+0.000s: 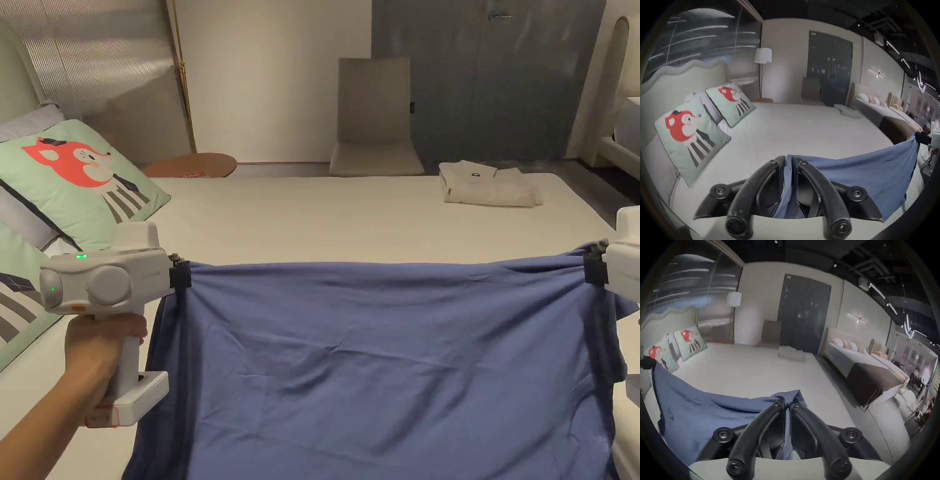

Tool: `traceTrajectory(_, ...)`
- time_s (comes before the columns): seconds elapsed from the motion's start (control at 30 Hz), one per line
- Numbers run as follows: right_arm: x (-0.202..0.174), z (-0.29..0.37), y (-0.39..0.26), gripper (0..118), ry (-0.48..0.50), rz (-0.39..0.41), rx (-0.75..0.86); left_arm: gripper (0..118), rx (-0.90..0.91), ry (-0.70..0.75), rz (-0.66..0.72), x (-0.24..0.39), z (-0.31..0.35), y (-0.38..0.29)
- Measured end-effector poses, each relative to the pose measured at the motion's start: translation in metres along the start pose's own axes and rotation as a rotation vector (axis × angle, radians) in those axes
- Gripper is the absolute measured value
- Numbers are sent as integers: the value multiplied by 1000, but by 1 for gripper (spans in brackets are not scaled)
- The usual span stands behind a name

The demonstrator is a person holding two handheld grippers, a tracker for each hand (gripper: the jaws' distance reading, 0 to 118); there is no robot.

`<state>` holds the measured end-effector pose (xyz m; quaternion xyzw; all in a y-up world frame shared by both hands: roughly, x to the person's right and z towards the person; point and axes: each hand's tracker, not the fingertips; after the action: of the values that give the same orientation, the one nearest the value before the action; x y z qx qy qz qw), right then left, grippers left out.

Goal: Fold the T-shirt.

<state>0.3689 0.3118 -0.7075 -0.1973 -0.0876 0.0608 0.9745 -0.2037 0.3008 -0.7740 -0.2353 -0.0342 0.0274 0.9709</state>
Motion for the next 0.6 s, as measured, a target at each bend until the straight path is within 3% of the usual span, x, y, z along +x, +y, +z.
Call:
traceTrajectory(0.17,-3,5,75,4,-3,-11,162,6,138,39,-35,8,15,74)
traceTrajectory(0.43,8,8,170,4,3,-139,405,6,329,75,5,9,27,176)
traceTrajectory(0.6,4,7,207,4,8,-142,469,6,414,69,65,7,22,216)
